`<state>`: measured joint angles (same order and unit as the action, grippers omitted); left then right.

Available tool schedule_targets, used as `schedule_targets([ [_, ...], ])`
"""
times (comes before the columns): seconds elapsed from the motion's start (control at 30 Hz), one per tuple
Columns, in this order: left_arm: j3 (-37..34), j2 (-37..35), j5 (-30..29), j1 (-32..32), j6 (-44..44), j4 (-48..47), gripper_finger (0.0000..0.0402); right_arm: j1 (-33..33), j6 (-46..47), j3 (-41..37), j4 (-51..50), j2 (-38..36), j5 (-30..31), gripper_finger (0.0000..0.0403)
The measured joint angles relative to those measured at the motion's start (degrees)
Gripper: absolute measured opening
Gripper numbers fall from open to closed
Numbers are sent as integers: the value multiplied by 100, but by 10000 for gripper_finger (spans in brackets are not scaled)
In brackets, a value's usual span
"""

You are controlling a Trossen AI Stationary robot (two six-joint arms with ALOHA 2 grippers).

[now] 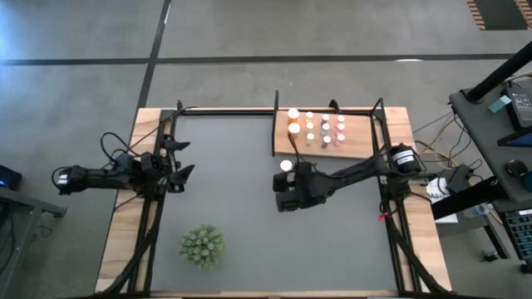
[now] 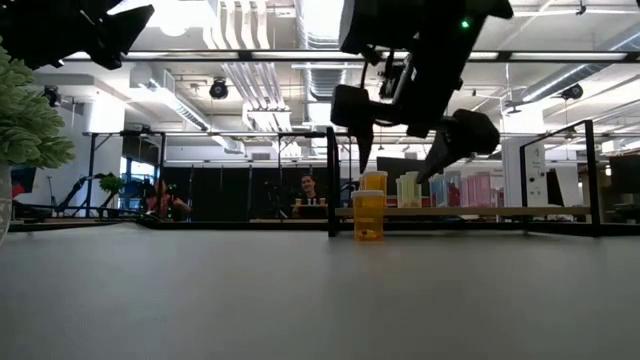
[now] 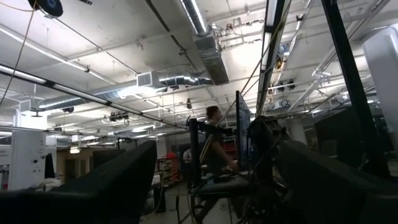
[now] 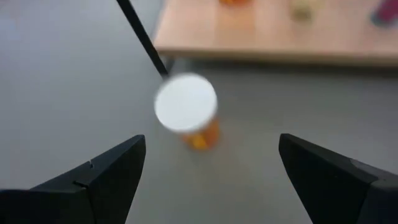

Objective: Pick and place medicine bottles onto shelf by color
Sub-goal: Put the orange pill bottle on the shelf aligned with the other orange pill bottles

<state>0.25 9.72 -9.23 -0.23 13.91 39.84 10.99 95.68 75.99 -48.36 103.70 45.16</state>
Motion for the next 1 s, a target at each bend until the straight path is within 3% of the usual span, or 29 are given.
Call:
schedule_targets([
  [0.17, 0, 13, 0, -2, 0, -10, 322, -154, 248, 370, -575, 122, -668, 358],
  [0.33, 0, 16, 0, 0, 0, -1, 322, -215, -141, 531, -536, 105, -1073, 358],
  [1.0, 0, 28, 0, -2, 0, 0, 322, -642, -983, 622, -36, 915, -880, 358],
])
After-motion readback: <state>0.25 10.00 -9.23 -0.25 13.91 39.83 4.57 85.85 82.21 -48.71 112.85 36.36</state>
